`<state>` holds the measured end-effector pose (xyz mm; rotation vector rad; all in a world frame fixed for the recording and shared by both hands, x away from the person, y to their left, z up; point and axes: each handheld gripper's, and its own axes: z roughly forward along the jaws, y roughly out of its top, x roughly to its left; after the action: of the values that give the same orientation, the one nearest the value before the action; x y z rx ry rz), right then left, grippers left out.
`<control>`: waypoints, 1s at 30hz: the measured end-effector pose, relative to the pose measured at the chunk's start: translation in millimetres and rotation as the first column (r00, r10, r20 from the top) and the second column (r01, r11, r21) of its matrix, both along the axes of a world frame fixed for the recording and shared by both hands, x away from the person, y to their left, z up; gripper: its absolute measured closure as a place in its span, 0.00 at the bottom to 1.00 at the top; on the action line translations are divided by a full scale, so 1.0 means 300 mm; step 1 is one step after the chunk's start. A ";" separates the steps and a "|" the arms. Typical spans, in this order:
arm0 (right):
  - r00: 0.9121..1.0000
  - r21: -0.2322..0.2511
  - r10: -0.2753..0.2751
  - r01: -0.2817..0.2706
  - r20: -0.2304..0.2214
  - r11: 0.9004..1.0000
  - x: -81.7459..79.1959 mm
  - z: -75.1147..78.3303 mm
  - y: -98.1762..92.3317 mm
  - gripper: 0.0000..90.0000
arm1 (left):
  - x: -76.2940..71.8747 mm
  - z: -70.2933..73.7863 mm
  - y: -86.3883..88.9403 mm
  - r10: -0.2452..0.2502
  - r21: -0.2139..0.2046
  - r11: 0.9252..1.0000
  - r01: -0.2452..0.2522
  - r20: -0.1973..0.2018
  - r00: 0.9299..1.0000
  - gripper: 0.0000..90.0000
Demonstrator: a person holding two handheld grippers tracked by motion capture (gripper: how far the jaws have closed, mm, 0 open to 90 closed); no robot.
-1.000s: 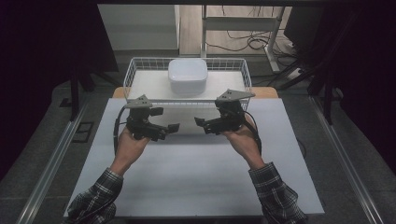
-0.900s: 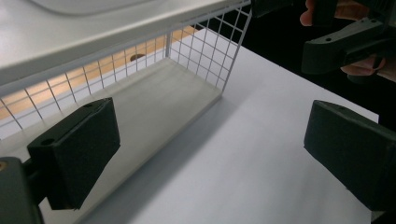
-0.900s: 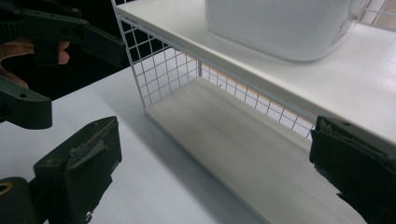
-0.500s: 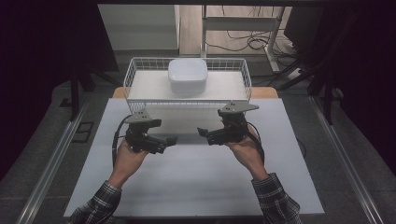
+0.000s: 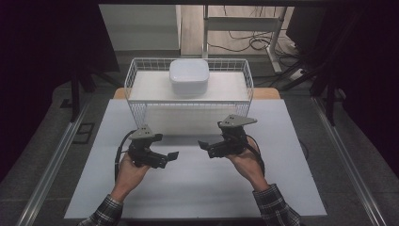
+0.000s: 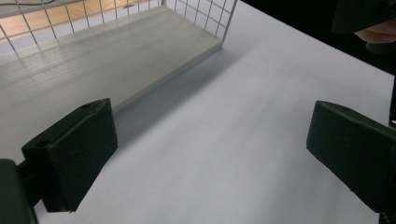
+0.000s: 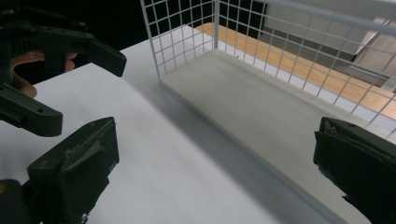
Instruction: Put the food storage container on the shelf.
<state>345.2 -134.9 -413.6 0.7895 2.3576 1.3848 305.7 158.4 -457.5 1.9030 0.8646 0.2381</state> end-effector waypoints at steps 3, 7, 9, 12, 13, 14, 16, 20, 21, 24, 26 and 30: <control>1.000 -0.016 -0.001 0.002 0.005 1.000 -0.010 -0.016 0.007 0.00 | -0.008 -0.017 -0.003 -0.014 0.004 1.000 0.014 -0.010 1.000 0.02; 1.000 -0.023 -0.003 0.003 0.004 1.000 -0.025 -0.032 0.009 0.00 | -0.021 -0.036 -0.005 -0.019 0.006 1.000 0.019 -0.018 1.000 0.03; 1.000 -0.027 -0.005 0.005 0.007 1.000 -0.034 -0.038 0.008 0.00 | -0.029 -0.045 -0.005 -0.016 -0.002 1.000 0.016 -0.021 1.000 0.03; 1.000 -0.035 -0.006 0.006 0.015 0.999 -0.046 -0.048 0.001 0.00 | -0.040 -0.056 -0.001 -0.008 0.003 1.000 0.008 -0.021 1.000 0.03; 1.000 -0.037 -0.004 0.004 0.014 0.999 -0.050 -0.051 -0.002 0.00 | -0.044 -0.059 0.002 -0.007 0.002 1.000 0.007 -0.021 1.000 0.03; 1.000 -0.040 -0.004 0.005 0.013 0.999 -0.053 -0.055 -0.006 0.00 | -0.048 -0.062 0.006 -0.004 -0.002 1.000 0.004 -0.023 1.000 0.03; 1.000 -0.042 -0.004 0.005 0.012 0.999 -0.058 -0.064 -0.015 0.00 | -0.055 -0.067 0.014 0.006 -0.006 1.000 -0.006 -0.021 1.000 0.03; 1.000 -0.046 -0.006 0.006 0.002 0.999 -0.068 -0.083 -0.035 0.00 | -0.073 -0.077 0.034 0.025 -0.013 1.000 -0.025 -0.016 1.000 0.03; 1.000 -0.048 -0.007 0.007 0.001 0.999 -0.070 -0.086 -0.041 0.00 | -0.078 -0.079 0.039 0.029 -0.011 1.000 -0.030 -0.014 0.999 0.03; 1.000 -0.044 -0.016 0.016 -0.005 0.999 -0.075 -0.094 -0.061 0.00 | -0.098 -0.086 0.059 0.051 0.006 0.999 -0.051 -0.004 0.999 0.03; 1.000 -0.036 -0.022 0.022 -0.011 0.999 -0.080 -0.098 -0.075 0.00 | -0.111 -0.092 0.075 0.062 0.011 0.998 -0.062 -0.004 0.998 0.03; 0.999 -0.032 -0.035 0.034 -0.019 0.999 -0.095 -0.103 -0.101 0.00 | -0.138 -0.106 0.105 0.081 0.027 0.996 -0.081 -0.021 0.996 0.03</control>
<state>316.7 -165.3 -444.4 0.8341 2.3633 1.3284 264.4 190.0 -489.4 1.8999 0.9587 0.2796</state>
